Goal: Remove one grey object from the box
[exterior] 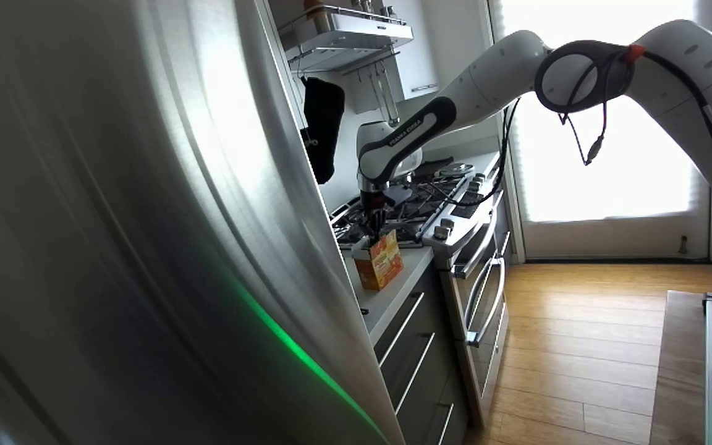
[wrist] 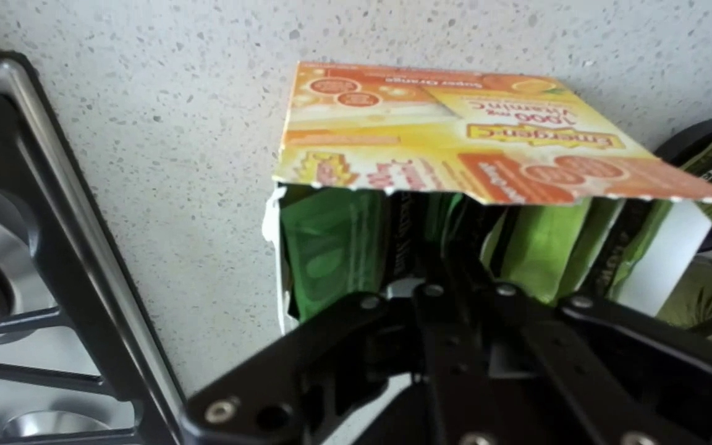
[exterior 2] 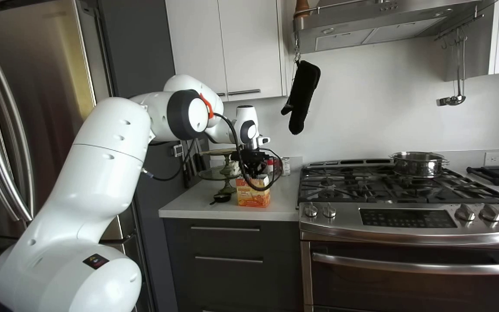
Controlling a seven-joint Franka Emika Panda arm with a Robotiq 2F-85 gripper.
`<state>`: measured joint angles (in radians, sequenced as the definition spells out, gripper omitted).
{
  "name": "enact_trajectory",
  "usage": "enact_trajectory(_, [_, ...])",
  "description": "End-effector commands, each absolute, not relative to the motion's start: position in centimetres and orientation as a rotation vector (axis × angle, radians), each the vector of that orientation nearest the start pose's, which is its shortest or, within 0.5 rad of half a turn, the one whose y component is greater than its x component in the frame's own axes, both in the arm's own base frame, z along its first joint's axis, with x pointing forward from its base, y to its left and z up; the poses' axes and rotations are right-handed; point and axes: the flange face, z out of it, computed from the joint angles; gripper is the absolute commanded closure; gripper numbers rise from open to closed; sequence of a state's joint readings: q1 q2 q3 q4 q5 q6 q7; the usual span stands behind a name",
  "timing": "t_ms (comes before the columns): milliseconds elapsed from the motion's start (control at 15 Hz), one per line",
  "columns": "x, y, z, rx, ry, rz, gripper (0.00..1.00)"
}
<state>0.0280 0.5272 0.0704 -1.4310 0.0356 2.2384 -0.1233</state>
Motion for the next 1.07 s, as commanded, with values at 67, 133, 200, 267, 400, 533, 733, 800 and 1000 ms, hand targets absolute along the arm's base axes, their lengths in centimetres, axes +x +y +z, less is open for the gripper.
enact_trajectory(67, [72.8, 6.2, 42.4, -3.011, -0.256, -0.352, 1.00])
enact_trajectory(133, [72.7, 6.1, 42.6, -3.005, -0.253, -0.347, 1.00])
enact_trajectory(200, [72.7, 6.0, 43.1, -3.000, -0.250, -0.362, 1.00])
enact_trajectory(267, [72.6, 5.9, 43.6, -2.997, -0.241, -0.376, 1.00])
enact_trajectory(400, [72.3, 5.6, 45.3, -2.989, -0.235, -0.434, 1.00])
enact_trajectory(533, [72.0, 5.2, 47.2, -2.987, -0.226, -0.480, 1.00])
enact_trajectory(733, [71.1, 4.9, 50.7, -2.973, -0.225, -0.553, 1.00])
enact_trajectory(800, [70.8, 4.9, 51.8, -2.962, -0.228, -0.576, 1.00])
enact_trajectory(1000, [70.0, 5.3, 55.1, -2.898, -0.235, -0.673, 1.00])
